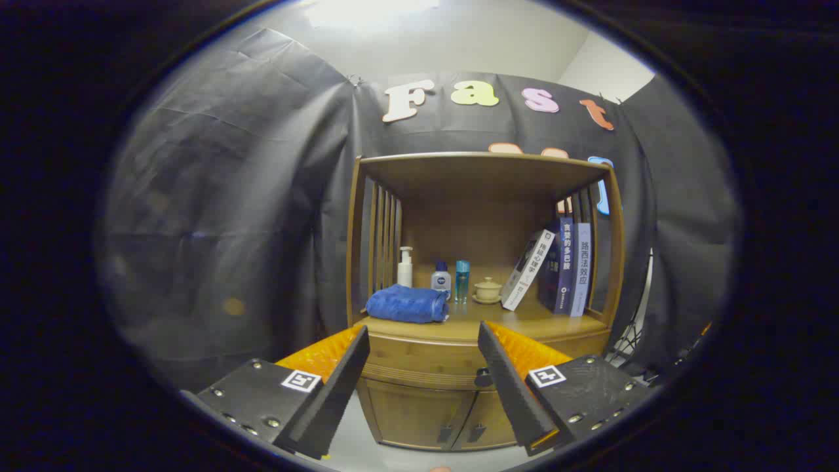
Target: Pull open the drawer, take out the items inside it, and place them on the countertop above the cabinet.
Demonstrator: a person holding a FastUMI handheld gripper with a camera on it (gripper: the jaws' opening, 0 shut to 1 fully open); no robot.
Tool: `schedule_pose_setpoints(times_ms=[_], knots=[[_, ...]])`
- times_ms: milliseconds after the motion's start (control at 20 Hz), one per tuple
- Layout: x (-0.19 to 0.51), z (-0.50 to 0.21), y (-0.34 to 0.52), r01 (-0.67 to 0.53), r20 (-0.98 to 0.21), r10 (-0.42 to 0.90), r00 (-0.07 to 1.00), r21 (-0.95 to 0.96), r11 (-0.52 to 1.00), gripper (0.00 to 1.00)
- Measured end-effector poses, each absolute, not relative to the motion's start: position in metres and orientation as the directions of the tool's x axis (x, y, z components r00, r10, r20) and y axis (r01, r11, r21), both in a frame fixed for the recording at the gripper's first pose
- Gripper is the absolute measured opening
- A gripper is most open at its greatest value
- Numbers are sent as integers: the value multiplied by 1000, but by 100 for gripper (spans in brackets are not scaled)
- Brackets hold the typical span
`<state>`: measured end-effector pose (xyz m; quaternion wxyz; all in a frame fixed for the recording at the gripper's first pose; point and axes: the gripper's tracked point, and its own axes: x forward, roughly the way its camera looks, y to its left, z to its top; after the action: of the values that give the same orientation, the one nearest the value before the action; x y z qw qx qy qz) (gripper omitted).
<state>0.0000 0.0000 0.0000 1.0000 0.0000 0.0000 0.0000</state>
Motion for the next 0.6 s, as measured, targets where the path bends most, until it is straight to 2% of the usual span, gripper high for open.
schedule_pose_setpoints(times_ms=[600], knots=[[5,-5,-12,32,-3,-32,999,19,999,99]])
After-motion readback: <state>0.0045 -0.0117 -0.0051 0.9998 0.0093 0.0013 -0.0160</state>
